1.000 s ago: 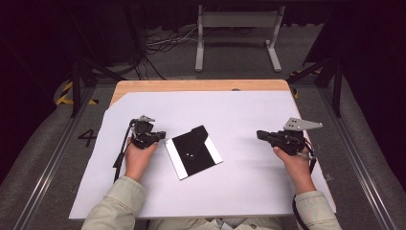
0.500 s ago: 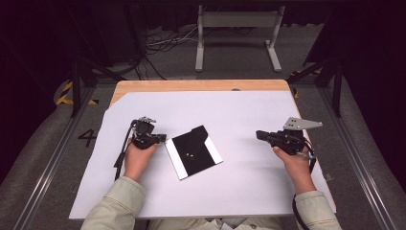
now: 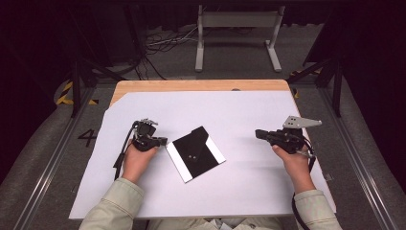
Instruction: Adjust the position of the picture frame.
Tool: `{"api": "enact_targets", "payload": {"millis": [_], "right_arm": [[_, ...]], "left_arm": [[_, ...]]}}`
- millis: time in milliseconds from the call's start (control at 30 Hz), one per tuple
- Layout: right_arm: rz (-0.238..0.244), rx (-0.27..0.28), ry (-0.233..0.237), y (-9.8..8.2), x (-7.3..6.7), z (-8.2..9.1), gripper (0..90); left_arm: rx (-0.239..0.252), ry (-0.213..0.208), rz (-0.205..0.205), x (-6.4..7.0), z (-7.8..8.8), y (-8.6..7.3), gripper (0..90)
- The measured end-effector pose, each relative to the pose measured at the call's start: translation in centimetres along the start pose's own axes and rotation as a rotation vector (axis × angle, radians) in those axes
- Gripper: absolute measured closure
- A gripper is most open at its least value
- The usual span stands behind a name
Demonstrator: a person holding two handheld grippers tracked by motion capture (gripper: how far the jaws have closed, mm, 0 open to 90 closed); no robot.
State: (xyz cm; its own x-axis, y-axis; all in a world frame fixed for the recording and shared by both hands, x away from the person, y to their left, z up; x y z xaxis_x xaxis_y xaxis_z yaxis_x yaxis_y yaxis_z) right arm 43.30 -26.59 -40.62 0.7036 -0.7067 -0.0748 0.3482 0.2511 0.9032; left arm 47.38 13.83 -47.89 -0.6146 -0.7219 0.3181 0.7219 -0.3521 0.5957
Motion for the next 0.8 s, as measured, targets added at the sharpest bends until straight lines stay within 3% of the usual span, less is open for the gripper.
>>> {"api": "enact_targets", "payload": {"millis": [167, 267, 300, 333, 367, 400, 467, 633, 700, 800], "right_arm": [[0.001, -0.007, 0.013, 0.1, -0.2, -0.3, 89.9], [0.002, -0.008, 0.018, 0.2, -0.2, -0.3, 89.9], [0.002, -0.008, 0.019, 0.2, -0.3, -0.3, 89.9], [0.002, -0.009, 0.019, 0.2, -0.3, -0.3, 89.9], [0.003, -0.009, 0.018, 0.2, -0.2, -0.3, 89.9], [0.003, -0.009, 0.018, 0.2, -0.2, -0.3, 89.9], [0.004, -0.004, 0.02, 0.3, -0.3, -0.2, 89.9], [0.004, -0.003, 0.022, 0.3, -0.3, 0.0, 89.9], [0.004, -0.006, 0.021, 0.3, -0.3, 0.0, 89.9], [0.002, -0.007, 0.022, 0.2, -0.3, 0.0, 89.8]], "left_arm": [[-0.032, -0.05, -0.031, 1.1, 0.3, -0.3, 90.0], [-0.072, -0.201, -0.033, 2.5, -0.1, -0.6, 90.0], [-0.073, -0.188, -0.045, 3.0, -0.2, -0.6, 90.0], [-0.078, -0.132, -0.078, 3.4, -0.1, -0.6, 90.0], [-0.078, -0.132, -0.078, 3.4, -0.1, -0.6, 90.0], [-0.078, -0.106, -0.111, 3.8, -0.1, -0.5, 90.0], [-0.063, -0.111, -0.129, 4.1, 0.1, -0.3, 90.0], [-0.029, -0.058, -0.124, 3.6, 0.4, -0.2, 90.0], [0.015, 0.004, -0.113, 2.8, 0.8, 0.1, 90.0], [0.011, 0.058, -0.095, 1.8, 0.8, 0.0, 90.0]]}}
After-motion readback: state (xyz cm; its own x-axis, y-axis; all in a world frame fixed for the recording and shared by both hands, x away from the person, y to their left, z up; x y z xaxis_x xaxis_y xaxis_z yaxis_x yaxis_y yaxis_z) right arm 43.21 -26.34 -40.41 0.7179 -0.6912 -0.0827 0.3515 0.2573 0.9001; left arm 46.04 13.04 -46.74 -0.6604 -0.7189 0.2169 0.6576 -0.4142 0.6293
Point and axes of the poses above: each handheld gripper's, and its own axes: z roughly backward along the jaws, y roughly out of its top, x roughly to its right, the point moved 5 cm from there along -z, roughly forward along the jaws, and after that the axes turned 5 degrees about -y, right-handed, at the moved point
